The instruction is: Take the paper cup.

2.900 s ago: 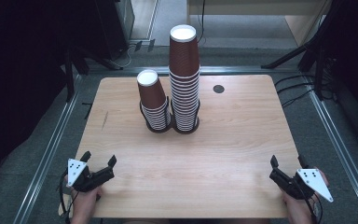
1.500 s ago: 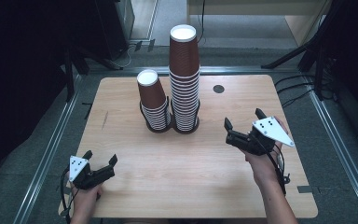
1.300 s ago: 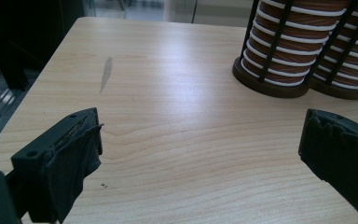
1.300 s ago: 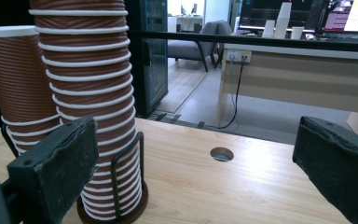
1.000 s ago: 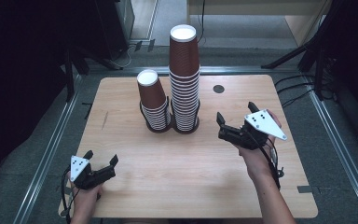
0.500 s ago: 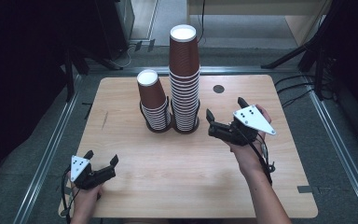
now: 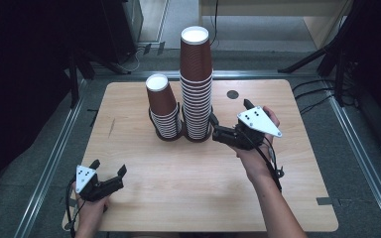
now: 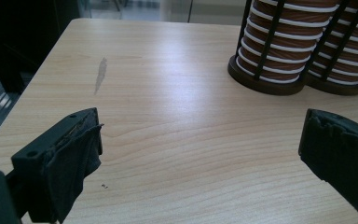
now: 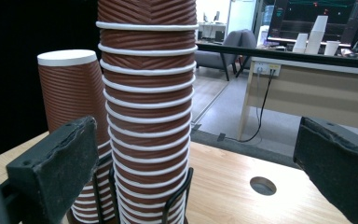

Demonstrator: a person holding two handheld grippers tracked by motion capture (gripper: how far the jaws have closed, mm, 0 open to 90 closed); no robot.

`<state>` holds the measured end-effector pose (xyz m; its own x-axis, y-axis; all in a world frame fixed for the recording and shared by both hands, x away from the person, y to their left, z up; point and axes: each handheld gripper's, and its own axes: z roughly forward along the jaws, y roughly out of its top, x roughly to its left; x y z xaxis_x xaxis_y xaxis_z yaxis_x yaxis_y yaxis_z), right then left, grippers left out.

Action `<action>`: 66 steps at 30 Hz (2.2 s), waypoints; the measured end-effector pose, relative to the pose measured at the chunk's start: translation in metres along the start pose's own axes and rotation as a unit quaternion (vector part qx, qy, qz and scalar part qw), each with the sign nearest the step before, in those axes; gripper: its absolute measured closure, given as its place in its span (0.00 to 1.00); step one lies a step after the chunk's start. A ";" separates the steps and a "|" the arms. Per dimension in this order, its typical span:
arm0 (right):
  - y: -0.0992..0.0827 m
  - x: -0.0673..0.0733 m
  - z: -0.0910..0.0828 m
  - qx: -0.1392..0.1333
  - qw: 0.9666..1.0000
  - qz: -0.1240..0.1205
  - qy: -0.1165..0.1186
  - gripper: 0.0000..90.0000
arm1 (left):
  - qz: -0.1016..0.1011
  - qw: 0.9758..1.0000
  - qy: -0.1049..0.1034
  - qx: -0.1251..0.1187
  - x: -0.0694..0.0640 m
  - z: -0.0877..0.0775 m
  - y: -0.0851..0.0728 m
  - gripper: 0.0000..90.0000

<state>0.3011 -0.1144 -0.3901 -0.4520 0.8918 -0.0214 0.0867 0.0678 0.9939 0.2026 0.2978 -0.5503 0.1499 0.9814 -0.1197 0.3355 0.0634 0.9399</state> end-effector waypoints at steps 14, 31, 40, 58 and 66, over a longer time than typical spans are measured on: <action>0.019 0.011 0.015 -0.015 1.000 0.003 0.013 0.00 | 0.001 1.000 -0.001 0.000 0.000 0.000 0.000 0.00; 0.038 0.023 0.039 -0.030 1.000 0.001 0.008 0.00 | 0.001 1.000 -0.003 0.001 0.000 0.000 0.000 0.00; 0.048 0.025 0.051 -0.032 0.999 -0.003 -0.001 0.00 | 0.001 1.000 -0.003 0.001 0.000 0.000 0.000 0.00; 0.069 0.034 0.076 -0.038 0.999 -0.001 0.001 0.00 | 0.001 1.000 -0.005 0.000 0.000 0.000 0.000 0.00; 0.068 0.037 0.095 -0.046 0.999 0.019 -0.008 0.00 | 0.001 1.000 -0.006 0.000 0.000 0.000 0.000 0.00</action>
<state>0.3742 -0.0341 -0.3336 -0.4365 0.8996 0.0146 0.0214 -0.0059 0.9998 0.2025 0.2982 -0.5502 0.1615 0.9793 -0.1218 0.3346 0.0618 0.9403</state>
